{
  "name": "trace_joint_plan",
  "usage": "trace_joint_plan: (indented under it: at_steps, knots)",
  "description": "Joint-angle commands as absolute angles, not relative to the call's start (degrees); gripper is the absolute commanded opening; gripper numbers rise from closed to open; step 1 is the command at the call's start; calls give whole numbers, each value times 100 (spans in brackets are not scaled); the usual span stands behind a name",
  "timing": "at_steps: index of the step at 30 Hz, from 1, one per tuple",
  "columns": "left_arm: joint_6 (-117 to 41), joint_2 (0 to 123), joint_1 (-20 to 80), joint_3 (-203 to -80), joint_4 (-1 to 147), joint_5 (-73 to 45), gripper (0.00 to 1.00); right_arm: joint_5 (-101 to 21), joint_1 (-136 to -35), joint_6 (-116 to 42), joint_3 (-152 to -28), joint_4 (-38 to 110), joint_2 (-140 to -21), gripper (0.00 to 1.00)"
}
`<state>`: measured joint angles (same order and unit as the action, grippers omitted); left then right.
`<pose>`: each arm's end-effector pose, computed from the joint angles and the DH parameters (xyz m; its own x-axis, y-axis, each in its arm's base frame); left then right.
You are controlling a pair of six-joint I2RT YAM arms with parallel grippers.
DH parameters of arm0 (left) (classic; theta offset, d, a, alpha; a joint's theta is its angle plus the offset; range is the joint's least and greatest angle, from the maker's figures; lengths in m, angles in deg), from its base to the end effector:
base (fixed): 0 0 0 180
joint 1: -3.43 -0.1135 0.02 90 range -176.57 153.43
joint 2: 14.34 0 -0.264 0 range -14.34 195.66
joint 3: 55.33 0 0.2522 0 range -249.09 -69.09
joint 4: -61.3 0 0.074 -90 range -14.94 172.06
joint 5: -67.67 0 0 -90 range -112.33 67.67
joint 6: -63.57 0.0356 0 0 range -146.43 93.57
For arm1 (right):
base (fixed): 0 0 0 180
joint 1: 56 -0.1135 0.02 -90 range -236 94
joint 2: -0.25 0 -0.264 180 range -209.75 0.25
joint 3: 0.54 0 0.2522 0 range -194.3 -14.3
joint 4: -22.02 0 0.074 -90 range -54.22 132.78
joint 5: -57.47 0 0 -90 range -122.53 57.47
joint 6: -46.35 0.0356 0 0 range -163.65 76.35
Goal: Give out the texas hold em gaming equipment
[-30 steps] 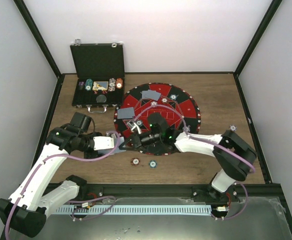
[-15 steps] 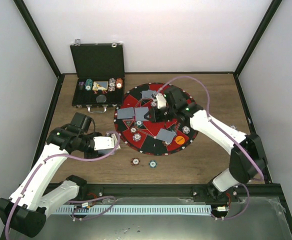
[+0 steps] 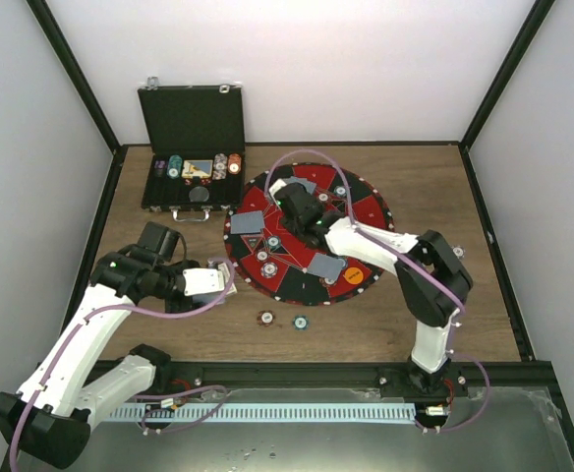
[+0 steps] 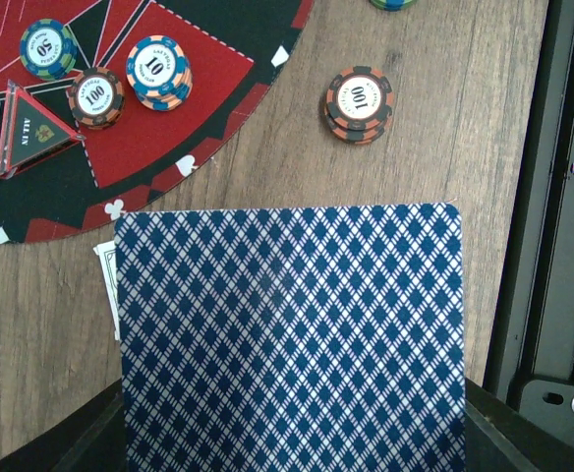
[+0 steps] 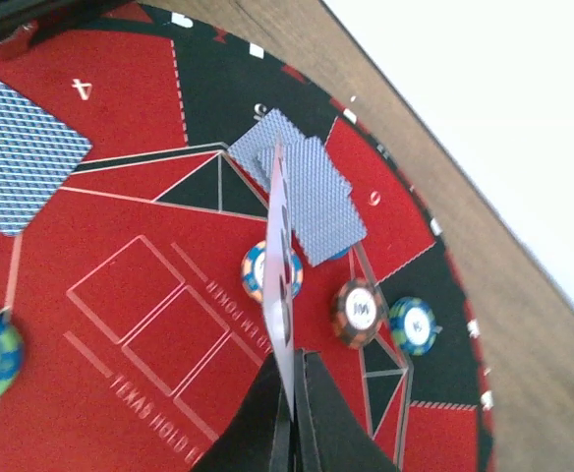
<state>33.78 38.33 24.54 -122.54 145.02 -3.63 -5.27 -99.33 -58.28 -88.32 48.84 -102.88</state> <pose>0.1287 -0.0619 0.2861 -0.0449 0.8985 -0.4367 0.9791 0.1265 0.1596 0.3032 0.2636 0.2329 -0.3808 -0.6679 -0.6395 -0.4746 0.7347 -0.4847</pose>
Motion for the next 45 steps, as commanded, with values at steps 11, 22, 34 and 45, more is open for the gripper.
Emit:
trace_joint_plan:
  at_steps: [11, 22, 34, 45]
  knots:
    - [3371, 3735, 2442, -12394, 14537, -144, 8, 155, -10107, -7464, -9008, 4077, -11695, 6]
    - [3384, 3751, 2444, -12405, 14464, -141, 8, -445, -10387, -6545, -9098, 5230, -11608, 40]
    - [3390, 3666, 2439, -12425, 14464, -126, 8, -650, -10381, -5422, -9813, 6475, -10658, 72]
    - [3395, 3681, 2440, -12391, 14433, -80, 8, -4901, -10381, -1392, -8613, 5483, -8389, 100]
